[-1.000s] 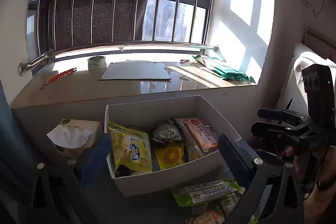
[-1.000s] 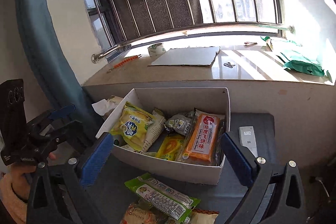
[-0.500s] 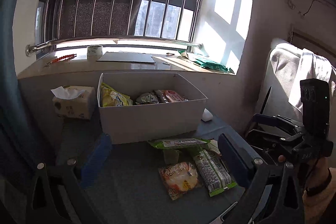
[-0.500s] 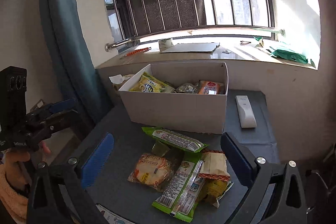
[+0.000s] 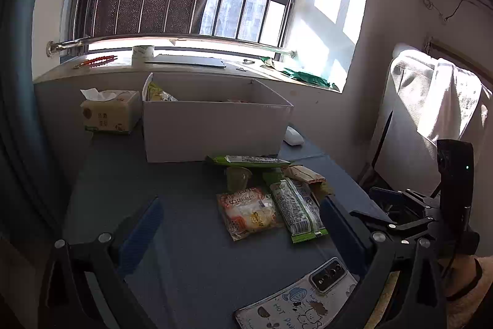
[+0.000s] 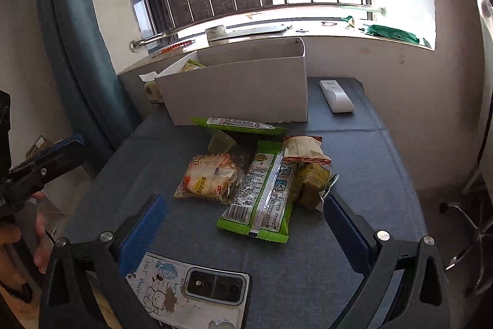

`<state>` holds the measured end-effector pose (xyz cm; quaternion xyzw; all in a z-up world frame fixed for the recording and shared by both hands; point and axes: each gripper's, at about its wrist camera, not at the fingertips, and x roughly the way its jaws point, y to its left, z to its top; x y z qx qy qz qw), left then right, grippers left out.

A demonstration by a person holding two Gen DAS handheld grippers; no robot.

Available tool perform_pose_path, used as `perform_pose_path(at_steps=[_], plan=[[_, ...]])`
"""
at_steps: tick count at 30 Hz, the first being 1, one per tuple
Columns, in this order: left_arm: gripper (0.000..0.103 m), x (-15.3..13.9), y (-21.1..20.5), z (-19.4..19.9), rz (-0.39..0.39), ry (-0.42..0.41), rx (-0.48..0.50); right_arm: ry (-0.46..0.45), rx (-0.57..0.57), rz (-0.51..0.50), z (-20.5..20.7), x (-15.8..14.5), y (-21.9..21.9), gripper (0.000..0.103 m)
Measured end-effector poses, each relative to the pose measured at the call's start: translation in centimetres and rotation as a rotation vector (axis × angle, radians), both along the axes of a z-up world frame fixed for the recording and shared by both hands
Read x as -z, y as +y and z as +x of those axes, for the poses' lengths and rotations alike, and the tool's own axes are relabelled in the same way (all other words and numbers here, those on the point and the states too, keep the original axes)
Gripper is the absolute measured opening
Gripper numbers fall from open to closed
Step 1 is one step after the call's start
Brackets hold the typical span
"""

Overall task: Organize snacks
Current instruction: 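Release the jelly cup and cake pack into the box and withdraw both tools, then grasp a green seaweed bag with the right tool while the left grasps another jelly cup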

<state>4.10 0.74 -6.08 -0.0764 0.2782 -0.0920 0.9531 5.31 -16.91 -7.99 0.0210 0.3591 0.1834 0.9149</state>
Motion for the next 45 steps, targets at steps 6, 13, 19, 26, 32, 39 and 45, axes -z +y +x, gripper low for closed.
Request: perform_pose_path(at_steps=[6,13,19,26,32,39,45], plan=[[0.103,0.4,0.4,0.4,-0.027,0.016,0.001,0.015,0.018,-0.026,0.7,0.7,-0.2,0.103],[0.103,1.4,0.5,0.6,-0.032,0.047,0.01,-0.059,-0.032,-0.209,4.9,-0.1,1.3,0.103],[0.103,2.2,0.9,0.6,-0.035,0.07,0.007,-0.14,-0.214,-0.467,9.5,0.2,5.6,0.103],[0.103,2.8,2.1,0.3,-0.052,0.091,-0.022,-0.126,-0.349,-0.744,13.8,4.4,9.7,0.103],[0.103,3.4,2.8,0.3,-0.058,0.108,-0.029,-0.023,-0.406,-0.741,16.1,6.0,10.6,0.022],[0.103,4.0,2.9,0.7,-0.056,0.125,-0.036,-0.044,-0.379,-0.614,14.6,4.3,9.6,0.017],[0.103,4.3,2.6,1.7,-0.053,0.14,-0.032,-0.013,-0.322,-0.371,13.3,2.0,6.5,0.015]])
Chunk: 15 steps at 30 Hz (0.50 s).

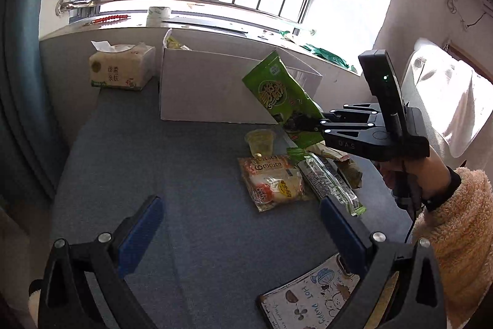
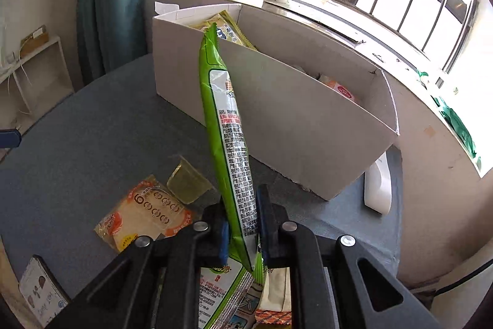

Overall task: Organize snacks
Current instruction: 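Grasp a green seaweed bag with the right tool while the left grasps another jelly cup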

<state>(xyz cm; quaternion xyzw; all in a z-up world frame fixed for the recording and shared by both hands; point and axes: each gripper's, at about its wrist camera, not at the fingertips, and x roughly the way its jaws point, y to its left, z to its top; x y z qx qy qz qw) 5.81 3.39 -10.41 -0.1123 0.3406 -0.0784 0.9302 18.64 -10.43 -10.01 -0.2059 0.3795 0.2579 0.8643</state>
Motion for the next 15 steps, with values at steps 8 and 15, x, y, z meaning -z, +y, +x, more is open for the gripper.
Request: perform_pose_path(at_steps=[8,15], plan=[[0.103,-0.5,-2.9,4.7,0.031,0.016,0.054,-0.025,0.14,0.382,-2.9,-4.7,-6.2,0.013],[0.103,0.6,-7.5,12.7,0.149,0.076,0.102,-0.082,0.208,0.492,-7.6,-6.5,-9.5,0.013]])
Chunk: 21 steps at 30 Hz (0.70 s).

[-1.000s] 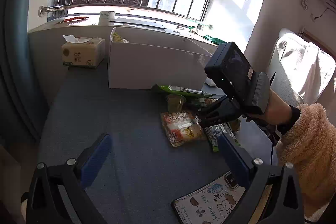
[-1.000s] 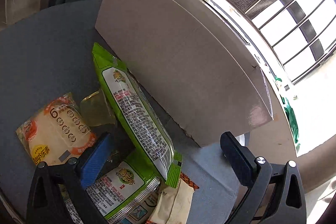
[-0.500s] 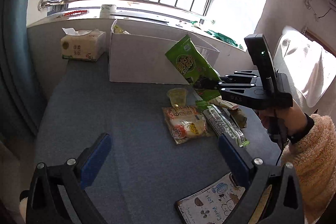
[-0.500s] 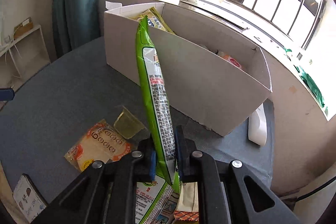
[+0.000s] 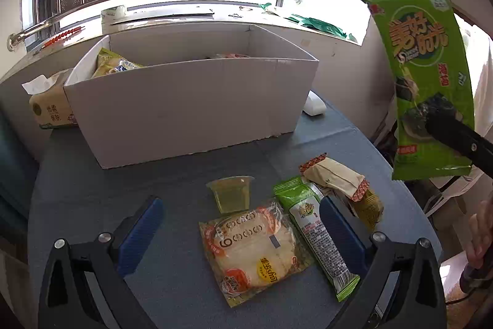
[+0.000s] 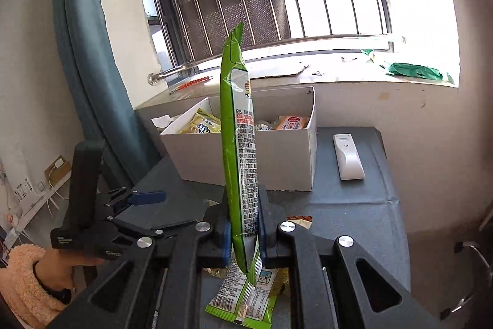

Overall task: Organize snacks
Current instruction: 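Grasp a green seaweed bag with the right tool while the left grasps another jelly cup, then drop the green bag and jelly cup into the box, withdraw both tools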

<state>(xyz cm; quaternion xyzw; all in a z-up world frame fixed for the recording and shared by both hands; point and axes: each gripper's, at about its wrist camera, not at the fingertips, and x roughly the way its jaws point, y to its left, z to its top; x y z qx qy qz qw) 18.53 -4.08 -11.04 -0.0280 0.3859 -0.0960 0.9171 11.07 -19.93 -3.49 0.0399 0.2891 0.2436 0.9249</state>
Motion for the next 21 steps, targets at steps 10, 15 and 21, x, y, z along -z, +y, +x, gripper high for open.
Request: perform_pose_path(at_steps=[10,15,21], plan=[[0.049,4.2,0.2,5.8,0.055,0.141,0.018,0.052,0.063,0.037,-2.6,1.7,-3.5,0.013],[0.049,2.0,1.5,3.7,0.018,0.046,0.034,0.072,0.052,0.075,-2.1,2.2,-3.5,0.013],[0.049,-3.5,3.9,-0.1,-0.054,-0.111,0.026,0.074,0.022,0.096,-1.0,2.0,-2.0,0.013]])
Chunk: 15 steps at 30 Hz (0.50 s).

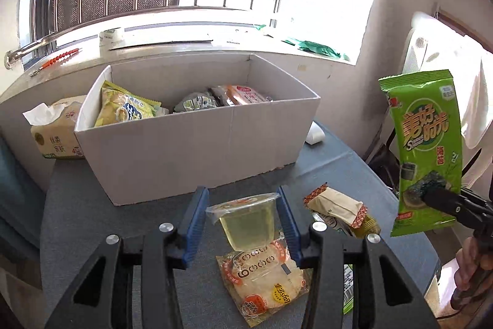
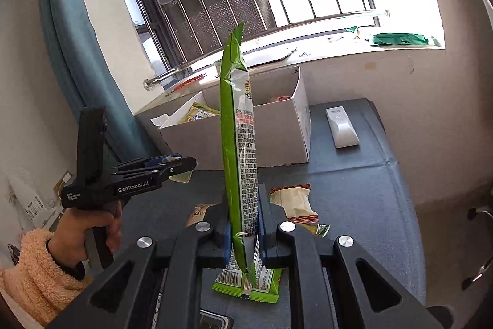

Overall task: Organize snacks
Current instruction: 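Drop the green bag and jelly cup into the box, withdraw both tools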

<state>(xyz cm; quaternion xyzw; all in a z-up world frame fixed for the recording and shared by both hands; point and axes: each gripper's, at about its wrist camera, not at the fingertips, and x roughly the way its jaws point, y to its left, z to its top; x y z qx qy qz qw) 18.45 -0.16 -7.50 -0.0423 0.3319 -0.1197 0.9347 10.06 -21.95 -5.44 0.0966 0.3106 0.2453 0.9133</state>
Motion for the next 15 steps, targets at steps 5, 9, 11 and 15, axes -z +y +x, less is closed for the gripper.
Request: perform_pose_path(at_steps=[5,9,11,15], plan=[[0.049,-5.1,2.4,-0.3,-0.055,-0.102,-0.013,-0.012,-0.038,0.012,3.2,-2.0,2.3,0.013],[0.049,-8.4,5.0,2.5,-0.117,-0.138,-0.037,-0.009,-0.025,-0.009,8.2,-4.5,4.4,0.013],[0.049,-9.4,6.0,5.4,-0.154,-0.122,-0.054,0.011,-0.019,0.003,11.6,-5.8,5.4,0.013],[0.049,-9.9,6.8,11.1,-0.194,-0.07,-0.07,0.086,-0.025,-0.034,18.6,-7.2,7.8,0.013]])
